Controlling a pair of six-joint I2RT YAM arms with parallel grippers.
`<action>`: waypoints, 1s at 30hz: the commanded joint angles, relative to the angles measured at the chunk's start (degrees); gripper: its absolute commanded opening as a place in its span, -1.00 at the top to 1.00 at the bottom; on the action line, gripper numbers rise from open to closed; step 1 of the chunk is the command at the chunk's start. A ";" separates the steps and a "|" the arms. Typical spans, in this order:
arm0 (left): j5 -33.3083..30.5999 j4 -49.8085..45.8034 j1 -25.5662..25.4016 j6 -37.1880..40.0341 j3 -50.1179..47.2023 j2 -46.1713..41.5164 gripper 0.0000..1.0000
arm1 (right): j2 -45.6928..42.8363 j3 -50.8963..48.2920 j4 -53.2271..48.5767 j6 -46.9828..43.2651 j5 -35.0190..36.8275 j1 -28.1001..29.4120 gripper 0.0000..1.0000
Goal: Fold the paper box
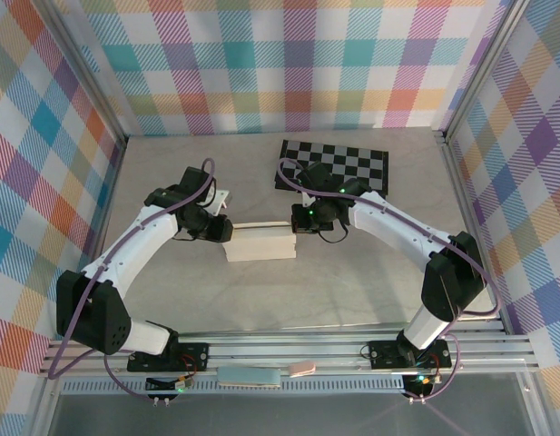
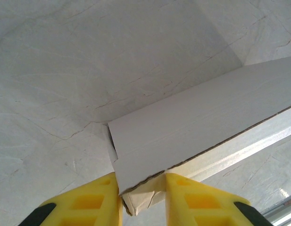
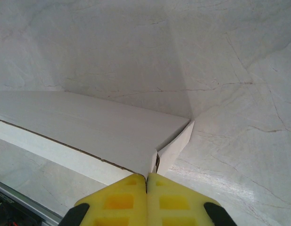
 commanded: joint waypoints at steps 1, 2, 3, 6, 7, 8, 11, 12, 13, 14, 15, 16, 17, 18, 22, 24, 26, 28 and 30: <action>0.48 -1.37 -1.44 -0.33 -1.46 0.54 0.49 | 1.08 2.06 -0.65 1.11 -1.83 0.15 1.00; 0.49 -1.38 -1.43 -0.42 -1.44 0.53 0.49 | 1.14 1.84 -0.77 1.10 -1.65 0.16 1.00; 0.42 -1.44 -1.43 -0.39 -1.35 0.62 0.49 | 1.15 1.71 -0.77 0.90 -1.56 0.20 1.00; 0.58 -1.33 -1.43 -0.76 -1.35 0.73 0.50 | 0.91 0.63 -0.44 0.84 -0.99 0.21 1.00; 0.50 -1.25 -1.43 -0.86 -1.35 0.69 0.50 | 0.68 -0.04 0.05 0.77 -0.51 0.30 1.00; 0.52 -1.16 -1.43 -1.02 -1.39 0.74 0.51 | 0.46 -0.79 0.71 0.65 -0.04 0.53 1.00; 0.58 -0.89 -1.43 -1.47 -1.40 0.64 0.51 | -0.13 -3.13 2.56 0.28 1.37 1.17 1.00; 0.66 -0.84 -1.43 -1.57 -1.35 0.67 0.51 | -0.22 -3.38 2.92 0.26 1.99 1.55 1.00; 0.67 -0.89 -1.43 -1.77 -1.35 0.56 0.51 | -0.25 -3.64 3.04 0.05 2.87 2.03 1.00; 0.67 -0.89 -1.43 -1.91 -1.27 0.38 0.51 | -0.26 -3.79 3.10 -0.20 4.00 2.58 1.00; 0.75 -0.89 -1.43 -2.06 -1.21 0.32 0.51 | -0.26 -3.82 3.14 -0.31 4.66 3.01 1.00; 0.74 -0.80 -1.43 -2.14 -1.21 0.15 0.51 | -0.30 -4.07 3.19 -0.44 5.58 3.57 1.00; 0.61 -0.88 -1.43 -2.39 -1.09 -0.04 0.51 | -0.35 -4.25 3.21 -0.59 6.75 4.05 1.00; 0.50 -0.87 -1.43 -2.67 -1.00 -0.25 0.50 | -0.47 -4.51 3.12 -0.83 7.90 4.58 1.00; 0.14 -0.65 -0.76 -4.50 -0.65 -1.73 0.30 | -1.15 -5.55 2.67 -1.63 11.84 6.06 1.00; 0.29 -0.38 -0.14 -5.63 -0.49 -2.88 0.19 | -1.31 -5.92 2.49 -1.96 12.80 6.35 1.00; 0.82 -0.27 0.38 -6.47 -0.17 -4.10 0.10 | -1.55 -6.41 2.57 -2.09 13.45 6.69 1.00; 1.10 -0.60 0.83 -7.05 0.29 -4.85 0.03 | -1.80 -6.80 2.85 -2.10 13.78 6.80 1.00; 0.89 -1.02 1.32 -7.32 0.66 -5.76 0.00 | -1.91 -6.82 2.86 -2.05 14.09 7.01 1.00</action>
